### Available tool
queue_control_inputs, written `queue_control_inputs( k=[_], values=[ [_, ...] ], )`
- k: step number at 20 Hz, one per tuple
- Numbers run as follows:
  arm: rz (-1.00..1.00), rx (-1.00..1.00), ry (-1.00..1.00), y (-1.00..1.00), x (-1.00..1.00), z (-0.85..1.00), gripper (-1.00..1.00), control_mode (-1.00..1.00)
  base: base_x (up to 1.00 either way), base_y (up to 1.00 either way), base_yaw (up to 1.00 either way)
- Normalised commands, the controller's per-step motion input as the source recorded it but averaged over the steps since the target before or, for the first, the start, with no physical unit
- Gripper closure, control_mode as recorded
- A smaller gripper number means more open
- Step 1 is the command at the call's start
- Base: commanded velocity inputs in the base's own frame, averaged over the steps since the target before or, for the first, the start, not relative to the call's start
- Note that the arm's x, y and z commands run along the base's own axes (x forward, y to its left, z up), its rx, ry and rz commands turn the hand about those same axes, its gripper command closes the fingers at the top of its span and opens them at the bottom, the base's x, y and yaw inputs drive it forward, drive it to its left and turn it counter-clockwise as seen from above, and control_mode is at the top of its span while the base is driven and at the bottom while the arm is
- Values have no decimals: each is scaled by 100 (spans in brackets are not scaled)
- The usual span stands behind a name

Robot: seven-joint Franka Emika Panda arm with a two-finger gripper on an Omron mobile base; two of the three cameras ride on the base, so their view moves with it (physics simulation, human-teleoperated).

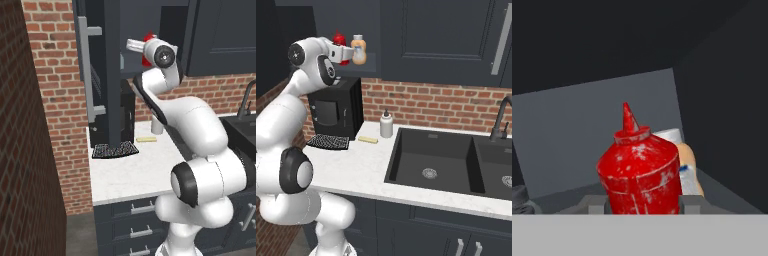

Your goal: Put the shaker and condiment bottle from the counter next to their counterparts in the cabinet.

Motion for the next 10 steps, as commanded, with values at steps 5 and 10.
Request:
queue_control_inputs(
  k=[5, 10],
  values=[
    [0, -7, 0, 0, 2, -4, 100, -100, 0, 0, 0],
    [0, -1, 1, 0, 4, 0, 100, -100, 0, 0, 0]
  ],
)
